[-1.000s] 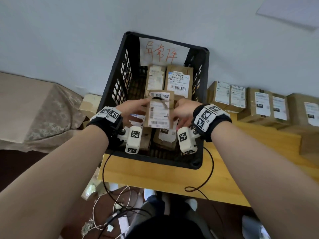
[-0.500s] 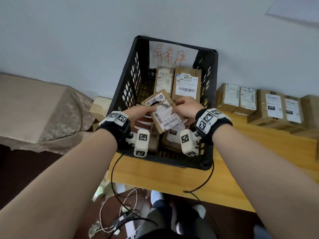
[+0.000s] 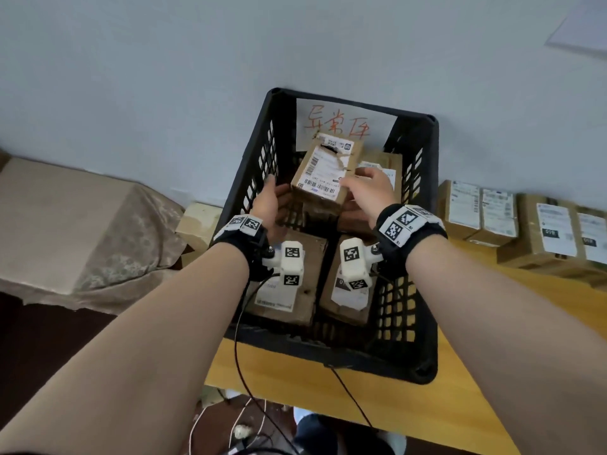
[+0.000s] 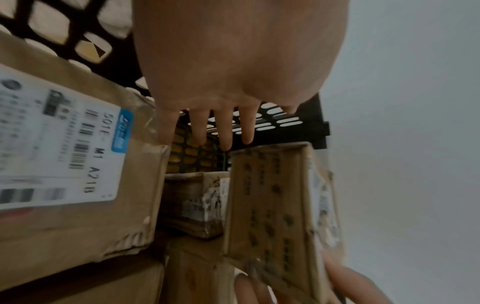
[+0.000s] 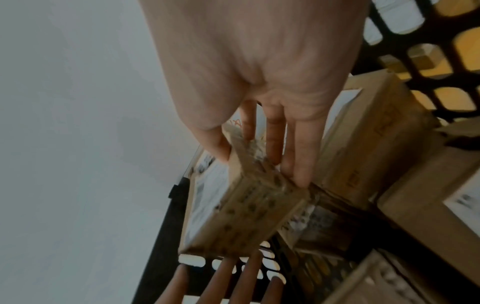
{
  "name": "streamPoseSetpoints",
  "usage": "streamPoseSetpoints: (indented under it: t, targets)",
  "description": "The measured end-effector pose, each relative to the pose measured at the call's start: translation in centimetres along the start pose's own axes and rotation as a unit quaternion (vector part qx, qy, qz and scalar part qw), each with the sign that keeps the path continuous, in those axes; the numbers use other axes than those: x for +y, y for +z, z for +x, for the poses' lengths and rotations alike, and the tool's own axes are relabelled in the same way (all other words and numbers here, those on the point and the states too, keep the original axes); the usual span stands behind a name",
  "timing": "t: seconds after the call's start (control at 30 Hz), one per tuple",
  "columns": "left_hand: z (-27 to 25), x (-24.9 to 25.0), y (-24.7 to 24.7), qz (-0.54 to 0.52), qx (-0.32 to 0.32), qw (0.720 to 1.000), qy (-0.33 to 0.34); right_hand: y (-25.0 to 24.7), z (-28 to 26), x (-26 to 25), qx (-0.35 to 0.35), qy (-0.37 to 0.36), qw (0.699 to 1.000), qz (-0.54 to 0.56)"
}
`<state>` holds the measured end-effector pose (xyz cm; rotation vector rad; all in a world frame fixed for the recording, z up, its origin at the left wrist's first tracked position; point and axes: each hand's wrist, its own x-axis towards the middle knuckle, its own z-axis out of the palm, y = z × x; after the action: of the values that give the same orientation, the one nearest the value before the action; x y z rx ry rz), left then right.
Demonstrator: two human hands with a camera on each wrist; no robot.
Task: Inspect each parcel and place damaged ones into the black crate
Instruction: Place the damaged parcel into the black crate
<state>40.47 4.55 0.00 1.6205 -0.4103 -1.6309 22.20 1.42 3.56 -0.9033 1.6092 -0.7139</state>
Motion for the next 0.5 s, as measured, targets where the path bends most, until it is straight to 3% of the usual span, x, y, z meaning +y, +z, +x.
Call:
streamPoseSetpoints:
  t: [0.23, 0.5]
  targets:
    - [3.7, 0.3, 3.3, 0.040, -0.111, 0.992, -0.039, -0.7, 2.6, 0.5, 0.007, -0.031, 0.999, -0.004]
    - [5.0, -0.9, 3.3, 0.031, -0.123, 0.990, -0.063, -1.7, 4.4, 0.3, 0.012, -0.070, 0.997, -0.008]
